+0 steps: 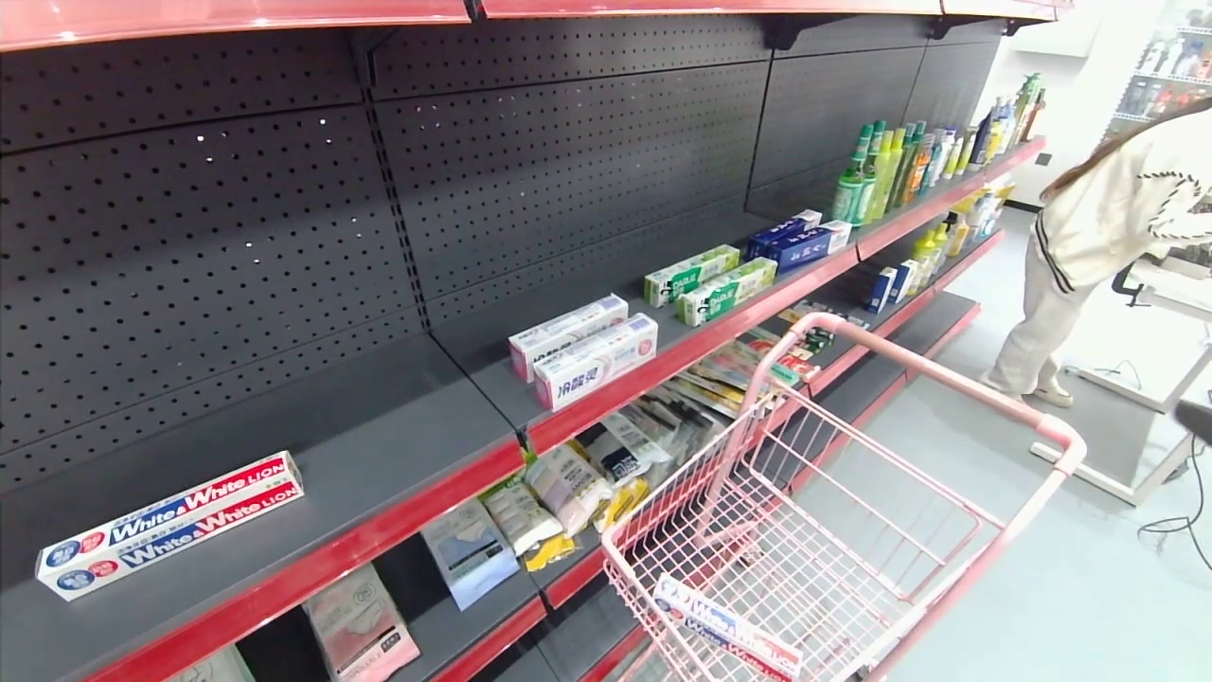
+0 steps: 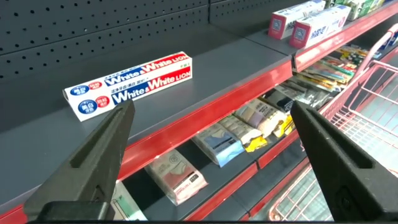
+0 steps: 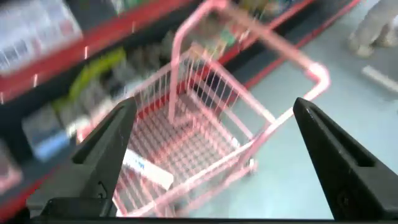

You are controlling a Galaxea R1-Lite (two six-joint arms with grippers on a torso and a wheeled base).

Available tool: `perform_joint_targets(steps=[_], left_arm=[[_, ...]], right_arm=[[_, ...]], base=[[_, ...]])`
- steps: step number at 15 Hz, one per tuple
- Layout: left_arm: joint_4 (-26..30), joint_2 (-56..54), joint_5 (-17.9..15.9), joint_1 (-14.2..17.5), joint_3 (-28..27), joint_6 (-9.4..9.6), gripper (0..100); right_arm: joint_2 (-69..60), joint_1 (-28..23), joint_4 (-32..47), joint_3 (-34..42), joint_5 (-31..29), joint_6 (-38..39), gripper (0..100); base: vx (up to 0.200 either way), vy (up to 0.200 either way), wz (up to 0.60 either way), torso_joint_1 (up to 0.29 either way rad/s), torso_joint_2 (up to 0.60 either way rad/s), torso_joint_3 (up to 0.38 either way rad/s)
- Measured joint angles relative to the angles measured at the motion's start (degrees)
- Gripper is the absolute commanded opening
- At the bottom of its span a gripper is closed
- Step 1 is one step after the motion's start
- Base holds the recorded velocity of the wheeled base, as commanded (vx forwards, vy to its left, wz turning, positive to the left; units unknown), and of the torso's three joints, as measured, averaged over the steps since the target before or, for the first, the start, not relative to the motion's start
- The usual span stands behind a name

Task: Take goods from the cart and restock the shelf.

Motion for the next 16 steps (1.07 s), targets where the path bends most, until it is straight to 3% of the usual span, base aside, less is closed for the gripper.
perform_joint_targets(steps=[7, 11, 16], left_arm=[[-0.02, 0.0, 0.11, 0.0, 0.0, 0.02, 100], [-0.02, 0.0, 0.11, 0.0, 0.0, 0.02, 100], [-0.06, 0.0, 0.11, 0.0, -0.02, 0.02, 100]], right_arm=[[48.41, 8.3, -4.55, -7.8, 11.67, -17.51, 100], [60.65, 12.08, -8.52, -10.28, 12.59, -19.36, 100], [68.18, 14.87, -15.03, -8.35, 14.08, -20.35, 100]], base=[[0.0, 0.0, 0.0, 0.0, 0.0, 0.0], [0.0, 0.0, 0.0, 0.0, 0.0, 0.0], [0.0, 0.0, 0.0, -0.125, 0.28, 0.142]])
